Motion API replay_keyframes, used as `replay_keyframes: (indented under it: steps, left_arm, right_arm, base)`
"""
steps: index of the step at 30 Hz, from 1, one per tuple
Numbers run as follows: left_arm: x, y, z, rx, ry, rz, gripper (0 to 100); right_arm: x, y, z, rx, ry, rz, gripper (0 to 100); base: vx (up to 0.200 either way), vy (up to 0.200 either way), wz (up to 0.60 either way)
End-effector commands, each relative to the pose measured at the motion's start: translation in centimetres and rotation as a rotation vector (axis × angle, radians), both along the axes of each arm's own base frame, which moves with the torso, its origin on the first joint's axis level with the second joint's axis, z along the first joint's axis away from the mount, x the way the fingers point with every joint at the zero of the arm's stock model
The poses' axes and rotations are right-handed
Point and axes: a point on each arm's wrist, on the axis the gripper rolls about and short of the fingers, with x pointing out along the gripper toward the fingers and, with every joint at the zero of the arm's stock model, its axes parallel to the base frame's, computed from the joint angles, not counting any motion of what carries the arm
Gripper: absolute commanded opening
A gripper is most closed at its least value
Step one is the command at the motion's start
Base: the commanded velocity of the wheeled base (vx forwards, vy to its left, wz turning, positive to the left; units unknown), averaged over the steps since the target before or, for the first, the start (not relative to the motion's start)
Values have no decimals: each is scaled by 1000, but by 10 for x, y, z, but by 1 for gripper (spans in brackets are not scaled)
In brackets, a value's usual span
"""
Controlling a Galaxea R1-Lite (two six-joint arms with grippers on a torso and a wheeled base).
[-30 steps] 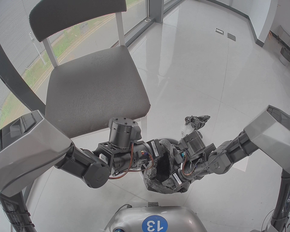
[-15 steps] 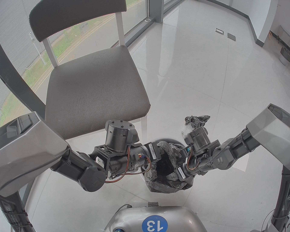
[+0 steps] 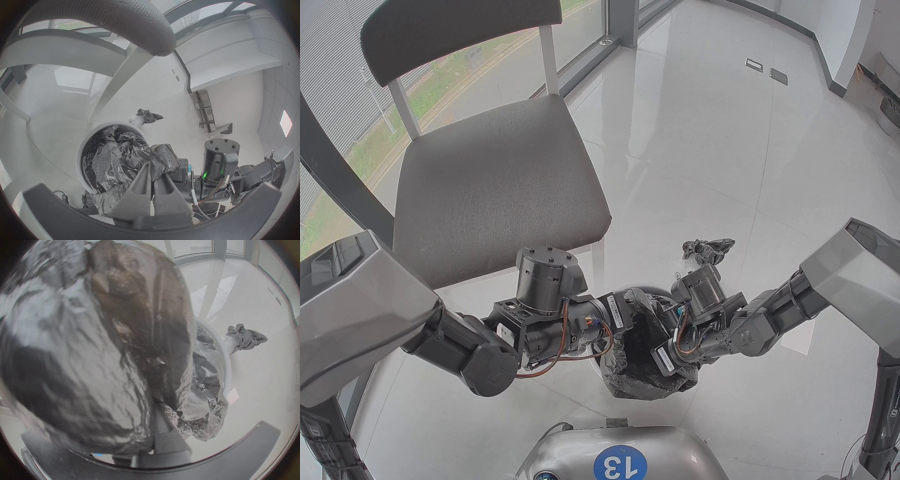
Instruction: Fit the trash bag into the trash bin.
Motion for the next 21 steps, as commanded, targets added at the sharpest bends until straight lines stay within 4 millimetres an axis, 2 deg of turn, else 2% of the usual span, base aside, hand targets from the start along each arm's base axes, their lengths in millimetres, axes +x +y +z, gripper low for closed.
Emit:
replay_keyframes:
  steps: [1, 5, 6, 10, 11, 12, 13, 14, 21]
  left_arm:
    - [0, 0, 2, -5, -5, 0, 0]
    - [0, 0, 4, -8, -10, 0, 0]
    - [0, 0, 5, -10, -12, 0, 0]
    - [0, -2, 3, -8, -10, -5, 0]
    - [0, -2, 3, -7, -8, -5, 0]
    - [1, -7, 0, -11, -11, -12, 0]
    - [1, -7, 0, -11, -11, -12, 0]
    - [2, -9, -3, -11, -13, -14, 0]
    - [6, -11, -10, -5, -6, -11, 0]
  right_arm:
    - [-1, 1, 3, -9, -15, -3, 0]
    - [-3, -2, 19, -5, -54, -25, 0]
    - [-5, -10, 37, 9, -78, -38, 0]
    - [-7, -36, 56, -8, -69, -87, 0]
    - [-7, -38, 56, -10, -66, -90, 0]
    - [-5, -50, 57, -28, -52, -112, 0]
    - [-5, -50, 57, -28, -52, -112, 0]
    - [-3, -62, 56, -45, -45, -129, 0]
    - [7, -94, 47, -89, -33, -176, 0]
  base:
    - [0, 0, 0]
    - [0, 0, 0]
    - [0, 0, 0]
    - [0, 0, 0]
    - [0, 0, 0]
    - [0, 0, 0]
    - [0, 0, 0]
    - [0, 0, 0]
    - [0, 0, 0]
